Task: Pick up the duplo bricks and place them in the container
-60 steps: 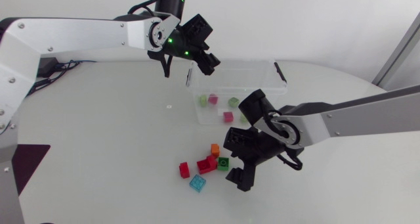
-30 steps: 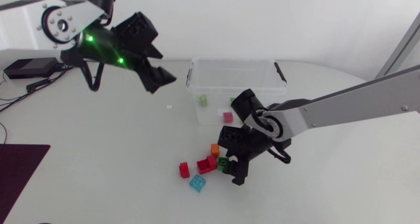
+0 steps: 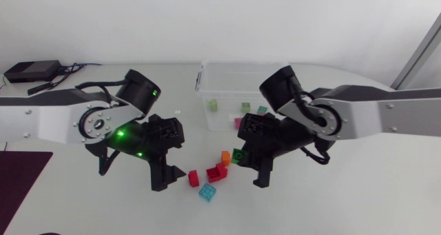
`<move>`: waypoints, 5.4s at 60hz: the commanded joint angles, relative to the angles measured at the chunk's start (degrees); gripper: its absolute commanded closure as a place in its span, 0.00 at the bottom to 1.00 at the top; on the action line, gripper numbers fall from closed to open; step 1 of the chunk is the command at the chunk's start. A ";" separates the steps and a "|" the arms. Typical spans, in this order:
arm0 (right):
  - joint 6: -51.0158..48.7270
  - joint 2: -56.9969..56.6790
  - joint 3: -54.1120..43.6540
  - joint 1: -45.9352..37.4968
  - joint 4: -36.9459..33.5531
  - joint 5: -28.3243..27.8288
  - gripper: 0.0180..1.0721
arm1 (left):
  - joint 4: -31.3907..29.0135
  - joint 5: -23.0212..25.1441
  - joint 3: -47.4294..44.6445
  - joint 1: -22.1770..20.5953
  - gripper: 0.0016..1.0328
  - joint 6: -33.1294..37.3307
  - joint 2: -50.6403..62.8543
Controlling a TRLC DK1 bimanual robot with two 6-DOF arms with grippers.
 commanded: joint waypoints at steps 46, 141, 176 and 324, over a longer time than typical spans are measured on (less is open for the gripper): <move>6.84 -9.51 10.97 -10.69 -0.51 0.00 0.77 | 4.18 -1.59 3.22 -4.87 0.62 -9.59 17.38; 7.01 -10.91 -4.94 -0.58 5.11 1.31 0.16 | 18.77 -4.93 39.25 0.49 0.63 -12.93 23.53; -0.90 10.97 1.47 0.82 6.87 1.31 0.16 | 14.38 -6.16 45.32 2.08 0.06 -13.19 28.81; -3.71 -9.51 4.64 -6.74 -5.26 1.67 0.78 | -3.99 -9.24 8.14 -18.75 0.26 -35.69 18.44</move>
